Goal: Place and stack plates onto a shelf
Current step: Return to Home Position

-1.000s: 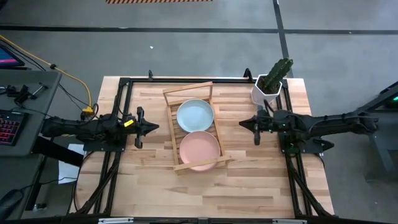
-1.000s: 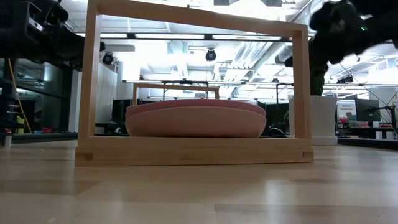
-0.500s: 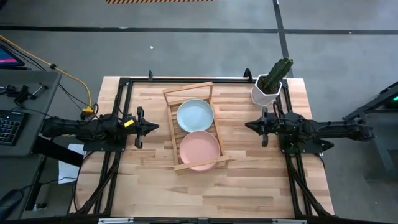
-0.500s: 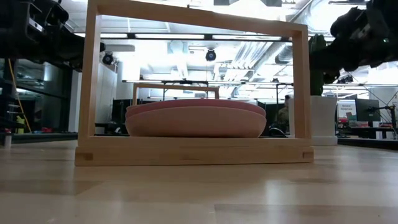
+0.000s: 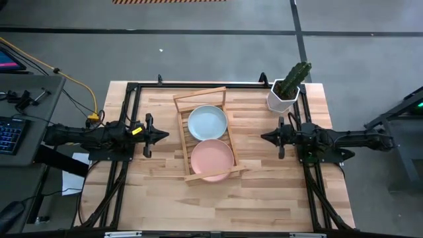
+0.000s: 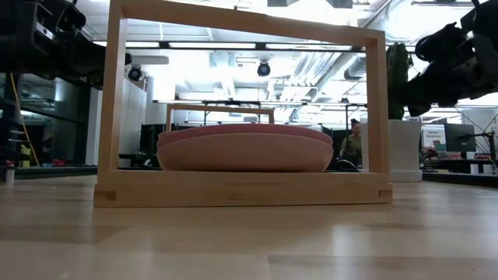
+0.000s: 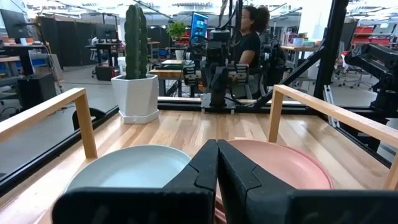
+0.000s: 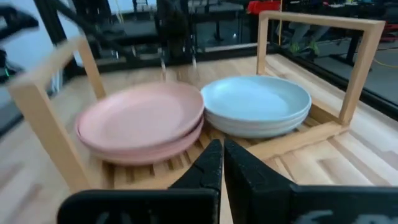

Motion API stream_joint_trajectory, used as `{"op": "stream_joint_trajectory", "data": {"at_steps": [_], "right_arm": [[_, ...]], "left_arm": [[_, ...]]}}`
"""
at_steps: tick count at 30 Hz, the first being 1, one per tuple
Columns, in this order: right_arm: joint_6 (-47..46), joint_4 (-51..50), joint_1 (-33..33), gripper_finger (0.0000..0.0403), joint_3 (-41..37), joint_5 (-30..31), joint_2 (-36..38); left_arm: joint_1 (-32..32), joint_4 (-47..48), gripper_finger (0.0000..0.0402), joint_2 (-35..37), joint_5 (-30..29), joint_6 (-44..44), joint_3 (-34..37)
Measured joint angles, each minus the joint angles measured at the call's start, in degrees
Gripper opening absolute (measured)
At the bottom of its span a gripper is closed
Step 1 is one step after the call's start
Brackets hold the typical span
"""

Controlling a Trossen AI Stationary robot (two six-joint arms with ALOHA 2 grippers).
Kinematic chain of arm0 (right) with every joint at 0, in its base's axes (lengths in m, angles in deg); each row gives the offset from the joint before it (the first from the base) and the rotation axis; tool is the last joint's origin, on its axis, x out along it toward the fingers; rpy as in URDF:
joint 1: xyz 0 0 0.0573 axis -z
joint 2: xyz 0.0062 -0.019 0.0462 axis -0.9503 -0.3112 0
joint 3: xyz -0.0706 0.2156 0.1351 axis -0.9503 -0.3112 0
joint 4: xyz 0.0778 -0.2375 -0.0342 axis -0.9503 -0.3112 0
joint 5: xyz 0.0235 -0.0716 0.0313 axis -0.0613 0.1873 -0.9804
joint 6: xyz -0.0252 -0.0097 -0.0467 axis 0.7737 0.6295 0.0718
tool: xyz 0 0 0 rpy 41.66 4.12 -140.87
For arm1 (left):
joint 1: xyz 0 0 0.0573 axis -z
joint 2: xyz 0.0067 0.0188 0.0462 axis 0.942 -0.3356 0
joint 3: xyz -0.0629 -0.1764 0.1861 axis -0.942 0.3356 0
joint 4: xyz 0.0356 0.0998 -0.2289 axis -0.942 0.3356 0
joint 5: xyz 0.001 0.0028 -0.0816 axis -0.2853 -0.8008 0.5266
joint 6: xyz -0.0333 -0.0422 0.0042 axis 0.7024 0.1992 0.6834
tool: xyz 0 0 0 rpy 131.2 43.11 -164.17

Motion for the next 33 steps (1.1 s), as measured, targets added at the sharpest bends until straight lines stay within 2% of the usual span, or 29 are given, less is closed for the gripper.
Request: {"op": "stream_joint_trajectory", "data": {"at_steps": [9, 21, 26, 33], "right_arm": [[4.35, -2.70, 0.11, 0.0000, 0.00, -0.21, -0.26], [-11.63, -2.61, 0.11, 0.0000, -0.02, 0.21, -0.28], [-12.96, -2.59, 0.11, 0.0000, -0.02, 0.23, -0.30], [-13.04, -2.63, -0.36, 0.0000, -0.02, 0.26, 0.65]], "left_arm": [[0.04, 0.04, 0.0000, 0.02, 0.15, 0.00, 0.00], [0.04, 0.34, 0.0000, 0.10, 0.23, 0.00, 0.00], [0.04, 8.79, 0.0001, 1.72, 0.38, 0.02, 0.02], [0.04, 9.29, 0.0001, 2.33, 3.23, 0.04, 0.02]]}}
